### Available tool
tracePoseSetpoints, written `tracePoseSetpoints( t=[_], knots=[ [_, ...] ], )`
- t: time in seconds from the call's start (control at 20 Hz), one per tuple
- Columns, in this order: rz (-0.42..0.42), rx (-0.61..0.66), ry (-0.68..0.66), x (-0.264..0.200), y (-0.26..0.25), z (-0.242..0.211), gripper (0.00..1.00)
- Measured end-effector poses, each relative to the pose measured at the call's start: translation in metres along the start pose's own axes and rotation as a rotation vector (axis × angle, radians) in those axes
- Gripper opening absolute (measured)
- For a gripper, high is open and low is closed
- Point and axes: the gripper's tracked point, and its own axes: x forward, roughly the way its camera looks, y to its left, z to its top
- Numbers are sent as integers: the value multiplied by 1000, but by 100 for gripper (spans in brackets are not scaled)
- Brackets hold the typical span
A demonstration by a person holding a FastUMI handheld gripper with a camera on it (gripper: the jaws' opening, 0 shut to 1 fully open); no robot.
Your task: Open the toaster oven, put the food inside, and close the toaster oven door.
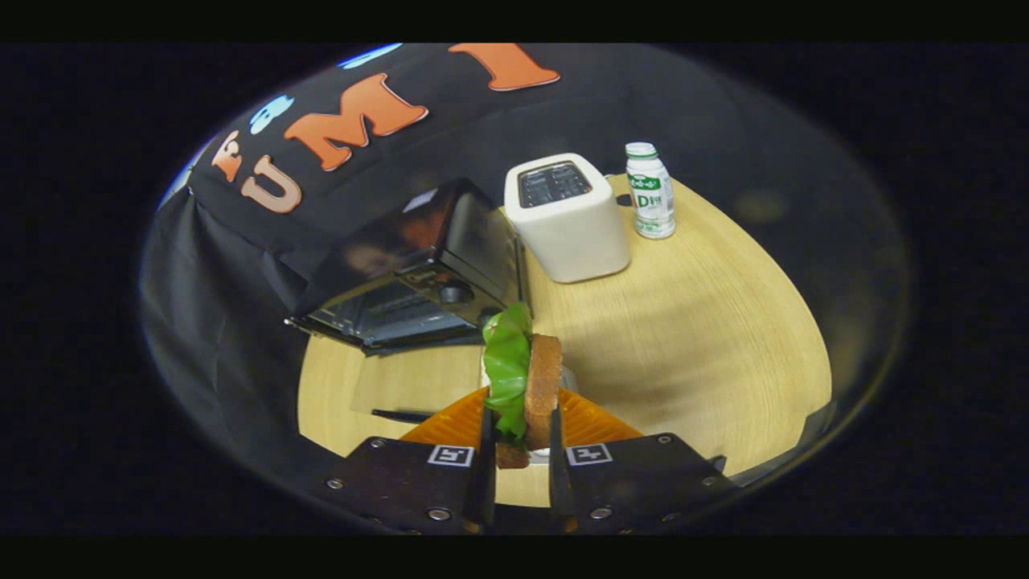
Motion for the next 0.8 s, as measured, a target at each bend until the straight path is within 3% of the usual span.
tracePoseSetpoints(
  t=[0.4, 0.65, 0.8],
  knots=[
    [123, -24, -11, 31, 79, -1, 27],
    [196, 35, -19, 63, 124, -2, 27],
    [193, 65, -56, 88, 140, 3, 27]
  ],
)
